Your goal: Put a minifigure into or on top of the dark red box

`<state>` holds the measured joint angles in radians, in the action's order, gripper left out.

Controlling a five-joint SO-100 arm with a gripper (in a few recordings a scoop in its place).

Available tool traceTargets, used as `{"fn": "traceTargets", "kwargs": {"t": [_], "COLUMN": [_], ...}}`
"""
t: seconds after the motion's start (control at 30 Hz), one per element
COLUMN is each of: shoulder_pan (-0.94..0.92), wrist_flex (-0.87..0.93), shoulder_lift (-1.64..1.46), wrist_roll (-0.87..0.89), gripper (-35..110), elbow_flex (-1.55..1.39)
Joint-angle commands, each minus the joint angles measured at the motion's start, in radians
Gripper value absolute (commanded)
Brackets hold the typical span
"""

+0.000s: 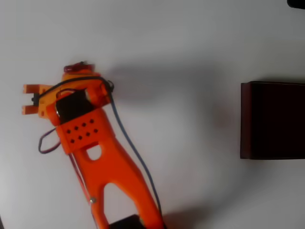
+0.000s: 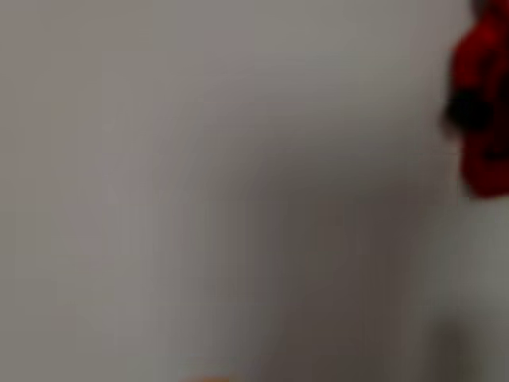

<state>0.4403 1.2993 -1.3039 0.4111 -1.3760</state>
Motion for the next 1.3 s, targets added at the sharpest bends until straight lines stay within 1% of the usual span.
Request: {"fn": "traceTargets", "kwargs": {"t": [0.0, 0.2, 0.37, 0.73, 0.8, 0.83, 0.9, 0.93, 1.27], "shoulder_pan": [-0.006, 0.015, 0.034, 0.057, 0.057, 0.055, 0.049, 0.052, 0.057], "wrist_flex": [0.066, 0.141, 0.189, 0.325, 0.382, 0.428, 0.535, 0.538, 0.537], "shoulder_lift": [0.017, 0.166, 0.252, 0.453, 0.523, 0.578, 0.741, 0.769, 0.779], "wrist_roll": [0.040, 0.018, 0.006, 0.011, 0.009, 0.009, 0.009, 0.009, 0.003], "gripper": [21, 21, 21, 21, 21, 21, 21, 21, 21], "elbow_flex": [0.127, 0.345, 0.471, 0.810, 0.934, 1.035, 1.335, 1.371, 1.336]}}
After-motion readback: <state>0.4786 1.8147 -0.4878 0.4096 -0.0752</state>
